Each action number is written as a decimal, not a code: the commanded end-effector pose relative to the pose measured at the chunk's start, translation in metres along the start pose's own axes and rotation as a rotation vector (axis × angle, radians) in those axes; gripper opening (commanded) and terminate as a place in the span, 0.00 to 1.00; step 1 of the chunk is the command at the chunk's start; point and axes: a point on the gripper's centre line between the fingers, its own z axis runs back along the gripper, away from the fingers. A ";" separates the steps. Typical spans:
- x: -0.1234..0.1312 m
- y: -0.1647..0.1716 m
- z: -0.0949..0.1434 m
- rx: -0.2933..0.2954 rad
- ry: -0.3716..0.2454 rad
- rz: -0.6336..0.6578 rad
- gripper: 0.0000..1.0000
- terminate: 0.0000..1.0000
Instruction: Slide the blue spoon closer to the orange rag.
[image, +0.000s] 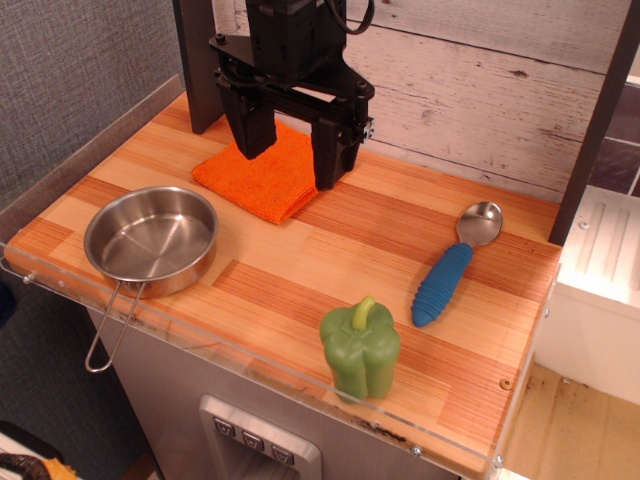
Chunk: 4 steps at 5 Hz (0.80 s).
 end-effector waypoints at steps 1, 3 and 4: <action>0.000 0.000 0.000 0.000 0.000 0.000 1.00 0.00; 0.033 -0.035 -0.039 0.024 -0.012 -0.029 1.00 0.00; 0.048 -0.050 -0.062 0.040 -0.011 -0.042 1.00 0.00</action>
